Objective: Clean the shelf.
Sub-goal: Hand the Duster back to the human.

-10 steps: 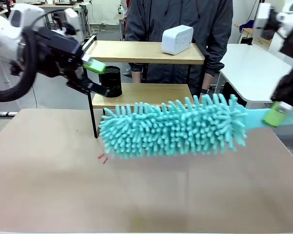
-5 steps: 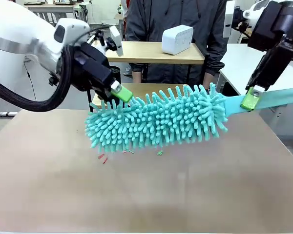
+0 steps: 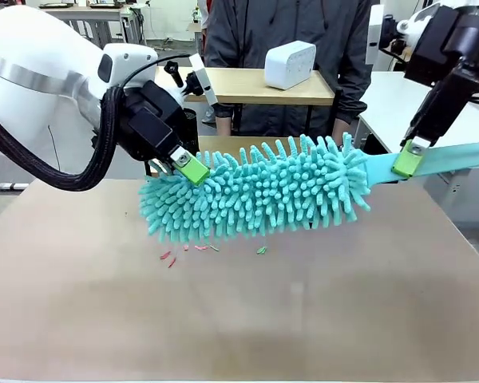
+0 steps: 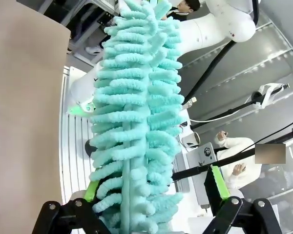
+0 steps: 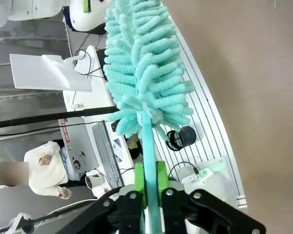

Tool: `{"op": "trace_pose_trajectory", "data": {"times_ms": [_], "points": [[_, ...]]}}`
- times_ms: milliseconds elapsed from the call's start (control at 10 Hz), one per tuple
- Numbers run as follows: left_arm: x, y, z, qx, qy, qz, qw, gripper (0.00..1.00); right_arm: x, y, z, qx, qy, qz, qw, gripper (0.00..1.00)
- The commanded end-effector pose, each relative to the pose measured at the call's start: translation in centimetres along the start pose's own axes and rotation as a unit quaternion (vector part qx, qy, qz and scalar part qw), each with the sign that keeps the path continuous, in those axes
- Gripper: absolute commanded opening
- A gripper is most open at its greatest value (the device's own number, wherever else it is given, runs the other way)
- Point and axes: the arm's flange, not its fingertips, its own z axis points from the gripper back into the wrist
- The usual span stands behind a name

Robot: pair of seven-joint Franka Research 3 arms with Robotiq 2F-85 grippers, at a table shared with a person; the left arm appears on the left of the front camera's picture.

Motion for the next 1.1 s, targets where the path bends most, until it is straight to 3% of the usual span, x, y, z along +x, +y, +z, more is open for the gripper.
{"op": "trace_pose_trajectory", "data": {"times_ms": [0, 100, 200, 400, 500, 700, 1000], "points": [[-0.02, -0.01, 0.6, 0.011, 0.005, -0.014, 1.0, 0.44, 0.15, 0.33, 0.04, 0.013, -0.007, 0.008, 1.0, 0.12], [-0.04, 0.03, 0.52, 0.011, 0.007, -0.015, 1.0, 0.42, 0.1, 0.33, -0.02, 0.013, -0.005, 0.008, 1.0, 0.12], [-0.06, 0.08, 0.55, 0.011, 0.009, -0.016, 1.0, 0.0, 0.07, 0.31, -0.07, 0.015, -0.005, 0.009, 1.0, 0.12], [-0.15, 0.23, 0.58, 0.022, 0.006, -0.017, 1.0, 0.0, -0.02, 0.26, -0.17, 0.02, -0.003, 0.012, 1.0, 0.12], [-0.14, 0.23, 0.6, 0.021, 0.004, -0.019, 1.0, 0.16, -0.04, 0.19, -0.17, 0.022, -0.004, 0.01, 1.0, 0.12], [-0.11, 0.23, 0.74, 0.022, 0.004, -0.022, 1.0, 0.0, 0.02, 0.22, -0.17, 0.029, -0.003, 0.007, 1.0, 0.12], [-0.13, 0.16, 0.8, 0.019, 0.006, -0.024, 1.0, 0.0, 0.09, 0.2, -0.25, 0.029, 0.001, 0.005, 1.0, 0.12]]}}
